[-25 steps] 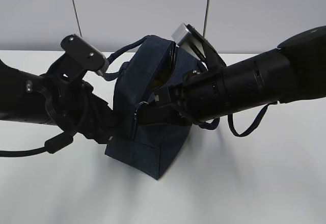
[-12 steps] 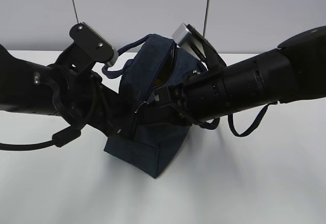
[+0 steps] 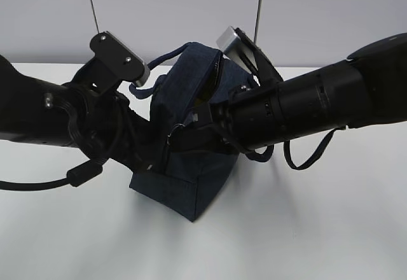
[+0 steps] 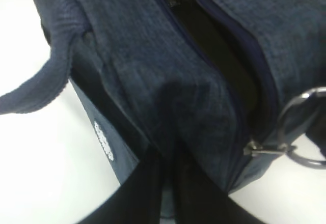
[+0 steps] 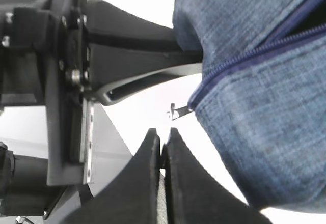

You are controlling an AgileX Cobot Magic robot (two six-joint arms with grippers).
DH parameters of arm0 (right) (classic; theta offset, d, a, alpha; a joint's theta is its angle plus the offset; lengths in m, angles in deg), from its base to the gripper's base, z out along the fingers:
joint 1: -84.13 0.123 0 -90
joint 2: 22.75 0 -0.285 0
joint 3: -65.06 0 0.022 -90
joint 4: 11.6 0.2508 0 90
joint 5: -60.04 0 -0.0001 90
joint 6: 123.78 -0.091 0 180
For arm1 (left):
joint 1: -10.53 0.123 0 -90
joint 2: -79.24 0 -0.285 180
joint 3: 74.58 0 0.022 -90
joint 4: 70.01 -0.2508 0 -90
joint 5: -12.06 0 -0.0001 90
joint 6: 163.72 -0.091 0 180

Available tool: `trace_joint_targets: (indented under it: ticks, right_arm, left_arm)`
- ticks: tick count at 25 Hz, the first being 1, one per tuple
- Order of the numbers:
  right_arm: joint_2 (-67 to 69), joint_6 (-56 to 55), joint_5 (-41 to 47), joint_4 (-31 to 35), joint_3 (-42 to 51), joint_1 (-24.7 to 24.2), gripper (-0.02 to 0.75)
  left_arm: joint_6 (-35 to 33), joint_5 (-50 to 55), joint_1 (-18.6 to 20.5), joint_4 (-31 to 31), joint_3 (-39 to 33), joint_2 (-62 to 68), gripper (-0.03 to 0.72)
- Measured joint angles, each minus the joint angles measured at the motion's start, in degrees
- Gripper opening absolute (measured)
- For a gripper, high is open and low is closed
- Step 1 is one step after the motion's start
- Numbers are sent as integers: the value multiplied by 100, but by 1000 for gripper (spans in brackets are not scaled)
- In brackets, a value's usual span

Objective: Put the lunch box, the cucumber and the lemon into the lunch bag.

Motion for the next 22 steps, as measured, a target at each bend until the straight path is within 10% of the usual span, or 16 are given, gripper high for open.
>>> trace_joint_targets:
  ticks: [22]
  right_arm:
    - [-240,-136,-501,-35,-476,0,0]
  left_arm:
    - [0,270,0,57,48,0,-6]
